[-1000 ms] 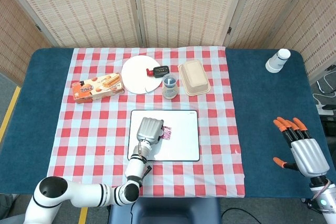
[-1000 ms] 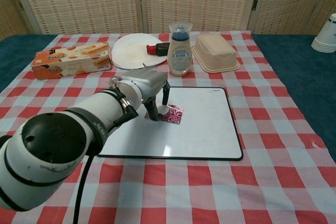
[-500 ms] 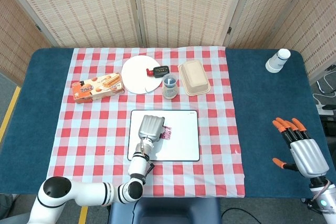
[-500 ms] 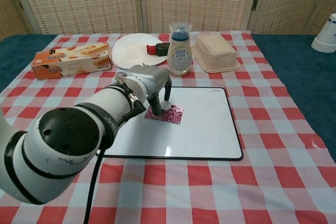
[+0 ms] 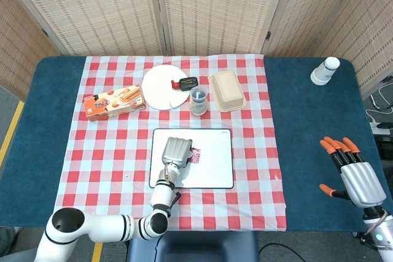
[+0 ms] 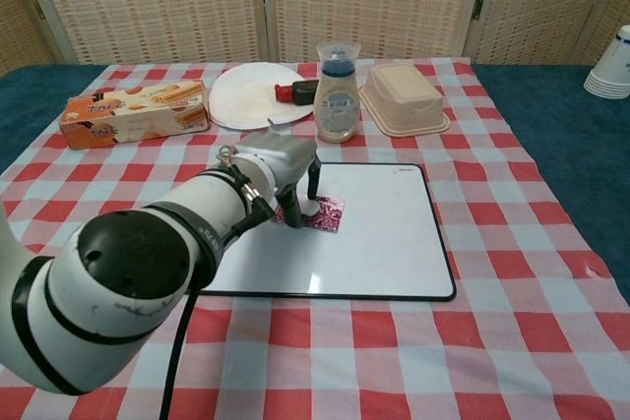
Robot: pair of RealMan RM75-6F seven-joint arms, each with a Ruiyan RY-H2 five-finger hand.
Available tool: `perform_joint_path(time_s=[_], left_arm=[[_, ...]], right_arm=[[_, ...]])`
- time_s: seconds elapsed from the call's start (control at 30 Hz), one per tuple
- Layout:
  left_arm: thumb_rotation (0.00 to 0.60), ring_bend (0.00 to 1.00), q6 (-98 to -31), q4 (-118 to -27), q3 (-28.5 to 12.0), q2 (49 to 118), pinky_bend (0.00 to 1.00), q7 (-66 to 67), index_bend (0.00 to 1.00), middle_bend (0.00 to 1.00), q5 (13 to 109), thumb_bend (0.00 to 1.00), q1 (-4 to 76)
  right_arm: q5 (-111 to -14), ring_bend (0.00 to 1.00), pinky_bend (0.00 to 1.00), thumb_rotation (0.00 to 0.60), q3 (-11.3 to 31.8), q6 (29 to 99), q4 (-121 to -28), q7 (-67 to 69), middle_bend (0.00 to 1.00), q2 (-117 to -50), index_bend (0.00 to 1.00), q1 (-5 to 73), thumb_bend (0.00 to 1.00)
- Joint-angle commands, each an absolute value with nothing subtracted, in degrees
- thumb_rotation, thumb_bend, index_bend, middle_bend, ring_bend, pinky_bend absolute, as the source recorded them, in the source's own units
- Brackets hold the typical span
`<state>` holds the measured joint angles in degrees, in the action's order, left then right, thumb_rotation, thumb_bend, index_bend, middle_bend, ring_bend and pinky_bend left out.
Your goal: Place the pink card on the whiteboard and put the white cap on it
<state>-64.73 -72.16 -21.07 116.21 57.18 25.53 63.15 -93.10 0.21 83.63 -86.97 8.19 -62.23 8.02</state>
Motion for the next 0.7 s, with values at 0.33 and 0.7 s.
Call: perform_joint_path(time_s=[0.33,0.7], left_arm=[[0.6,1.0,-66.8,-75.4,-21.1,113.0,1.0,57.0,0.29,1.0,27.6,0.25,62.1],[0.6,1.0,-71.9,-88.8,-18.9,96.3,1.0,54.7,0.48,1.0,31.0,0.25,54.0]], right_arm=[[-92.9,0.0,0.0,0.6,0.3,83.5,-86.9,8.3,0.04,-62.2,0.07,8.0,0.0],[-92.5,0.0,0.0,0.6,0.4,83.3,-86.8,8.4,0.04,-62.2,0.07,8.1,0.0]])
